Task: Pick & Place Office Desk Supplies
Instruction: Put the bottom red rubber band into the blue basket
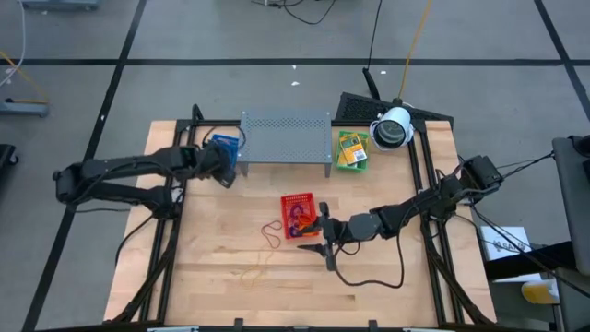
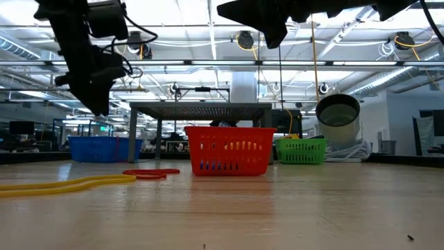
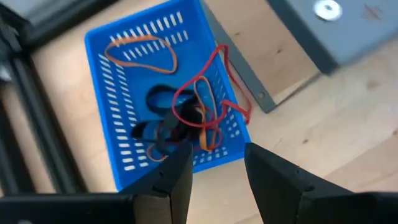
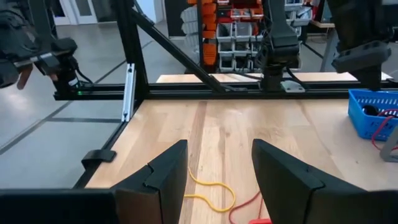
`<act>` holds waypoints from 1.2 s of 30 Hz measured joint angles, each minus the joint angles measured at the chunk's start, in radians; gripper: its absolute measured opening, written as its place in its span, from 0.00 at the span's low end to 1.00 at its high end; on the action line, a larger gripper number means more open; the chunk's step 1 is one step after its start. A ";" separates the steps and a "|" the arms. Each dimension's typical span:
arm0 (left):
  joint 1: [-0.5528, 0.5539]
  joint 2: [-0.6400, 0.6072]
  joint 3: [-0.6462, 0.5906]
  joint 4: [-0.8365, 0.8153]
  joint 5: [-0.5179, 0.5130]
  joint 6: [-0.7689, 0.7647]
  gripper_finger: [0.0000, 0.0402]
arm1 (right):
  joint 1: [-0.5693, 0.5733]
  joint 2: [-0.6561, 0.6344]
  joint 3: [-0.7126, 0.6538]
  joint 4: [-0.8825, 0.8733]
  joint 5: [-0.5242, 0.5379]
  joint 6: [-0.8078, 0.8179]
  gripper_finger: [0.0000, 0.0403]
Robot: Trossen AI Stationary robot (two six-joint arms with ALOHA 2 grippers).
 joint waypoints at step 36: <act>0.411 0.252 0.003 0.229 0.261 0.065 0.38 | 0.000 0.000 0.000 -0.006 -0.001 0.019 0.42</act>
